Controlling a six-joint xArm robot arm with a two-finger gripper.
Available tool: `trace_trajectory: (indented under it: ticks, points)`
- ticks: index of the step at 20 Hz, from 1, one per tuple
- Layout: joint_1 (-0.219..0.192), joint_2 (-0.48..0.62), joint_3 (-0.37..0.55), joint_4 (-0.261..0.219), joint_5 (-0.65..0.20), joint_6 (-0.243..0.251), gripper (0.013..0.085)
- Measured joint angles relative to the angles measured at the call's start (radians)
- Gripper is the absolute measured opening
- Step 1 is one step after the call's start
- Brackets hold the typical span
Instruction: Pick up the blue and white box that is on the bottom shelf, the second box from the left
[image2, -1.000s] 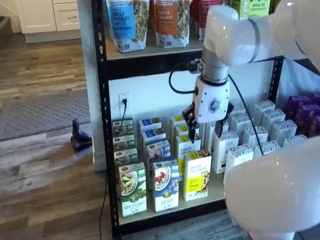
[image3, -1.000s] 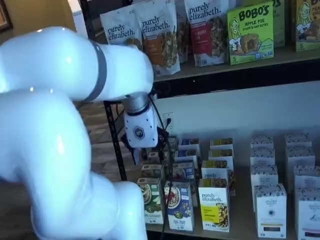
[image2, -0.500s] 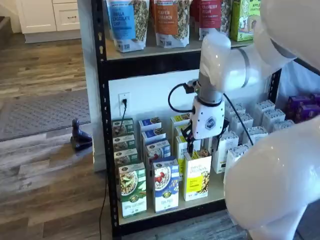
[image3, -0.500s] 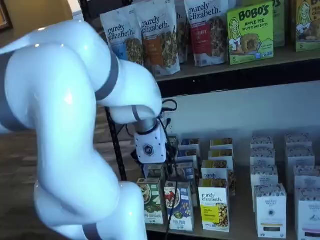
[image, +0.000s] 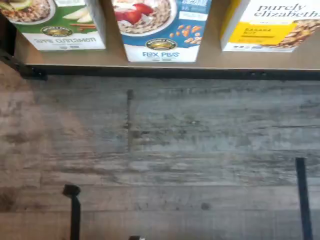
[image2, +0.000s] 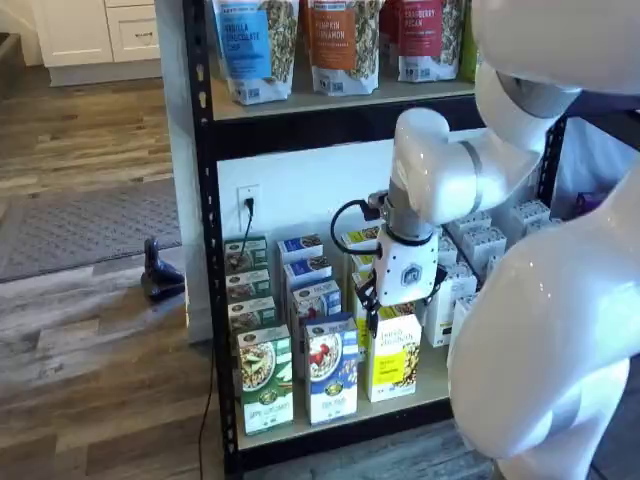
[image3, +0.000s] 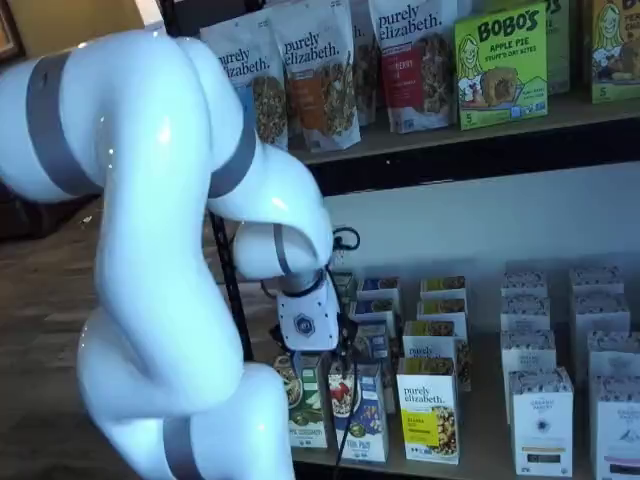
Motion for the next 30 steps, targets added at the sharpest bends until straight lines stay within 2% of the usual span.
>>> trace_trajectory:
  ticks: [8,10,15,21,23,27,30]
  points:
    - [0.015,0.14,-0.003,0.109,-0.124,-0.085,0.085]
    - [0.02,0.175,-0.009,0.119,-0.158,-0.091,0.085]
    - [0.034,0.269,-0.038,0.085,-0.246,-0.049,0.085]
    - [0.061,0.385,-0.106,0.133,-0.292,-0.071,0.085]
    - [0.064,0.424,-0.134,0.121,-0.3,-0.056,0.085]
    - [0.061,0.503,-0.199,0.067,-0.302,-0.007,0.085]
    - [0.061,0.552,-0.244,0.073,-0.306,-0.013,0.085]
